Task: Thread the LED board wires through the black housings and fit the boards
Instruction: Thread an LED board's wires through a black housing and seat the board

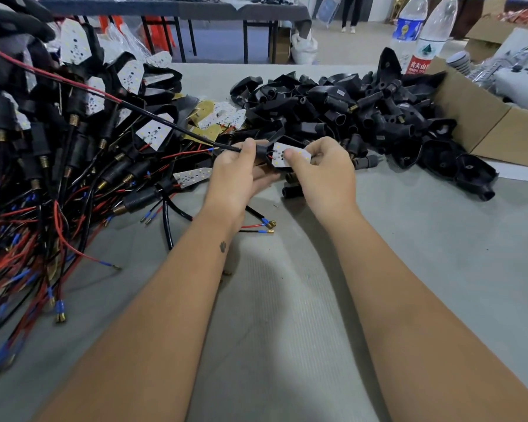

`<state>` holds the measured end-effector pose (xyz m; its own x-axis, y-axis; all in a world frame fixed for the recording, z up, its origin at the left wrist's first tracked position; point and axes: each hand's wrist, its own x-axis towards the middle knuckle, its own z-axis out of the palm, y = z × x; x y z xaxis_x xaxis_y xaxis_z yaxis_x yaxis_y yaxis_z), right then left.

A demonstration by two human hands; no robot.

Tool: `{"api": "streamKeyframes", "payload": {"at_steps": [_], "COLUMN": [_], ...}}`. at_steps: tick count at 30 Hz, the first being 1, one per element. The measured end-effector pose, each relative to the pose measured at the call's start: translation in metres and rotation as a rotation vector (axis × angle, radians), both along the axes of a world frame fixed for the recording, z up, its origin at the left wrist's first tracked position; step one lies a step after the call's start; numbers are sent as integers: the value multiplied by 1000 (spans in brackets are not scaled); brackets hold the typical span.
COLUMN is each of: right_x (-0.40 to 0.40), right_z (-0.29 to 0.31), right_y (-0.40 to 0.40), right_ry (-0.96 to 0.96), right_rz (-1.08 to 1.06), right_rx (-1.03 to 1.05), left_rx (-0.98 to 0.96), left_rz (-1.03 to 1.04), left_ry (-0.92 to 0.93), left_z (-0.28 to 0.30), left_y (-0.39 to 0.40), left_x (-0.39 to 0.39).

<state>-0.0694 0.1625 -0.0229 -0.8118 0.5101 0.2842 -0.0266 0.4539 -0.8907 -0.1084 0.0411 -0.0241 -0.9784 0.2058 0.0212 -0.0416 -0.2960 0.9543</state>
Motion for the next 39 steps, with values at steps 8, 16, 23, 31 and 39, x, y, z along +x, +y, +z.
{"api": "streamKeyframes", "payload": {"at_steps": [8, 16, 23, 31, 39], "right_x": [7, 9, 3, -1, 3], "right_z": [11, 10, 10, 7, 5], "right_y": [2, 0, -7, -10, -10], "right_ry": [-8, -60, 12, 25, -115], "right_rz": [165, 377, 322, 268, 471], "right_rx": [26, -54, -298, -202, -92], "left_rx": [-89, -313, -560, -666, -412], "left_rz": [78, 187, -100, -222, 77], "left_ry": [-24, 45, 290, 313, 19], "left_z": [5, 6, 14, 7, 8], "left_y": [-2, -7, -6, -5, -9], "left_x": [-2, -2, 13, 17, -3]}}
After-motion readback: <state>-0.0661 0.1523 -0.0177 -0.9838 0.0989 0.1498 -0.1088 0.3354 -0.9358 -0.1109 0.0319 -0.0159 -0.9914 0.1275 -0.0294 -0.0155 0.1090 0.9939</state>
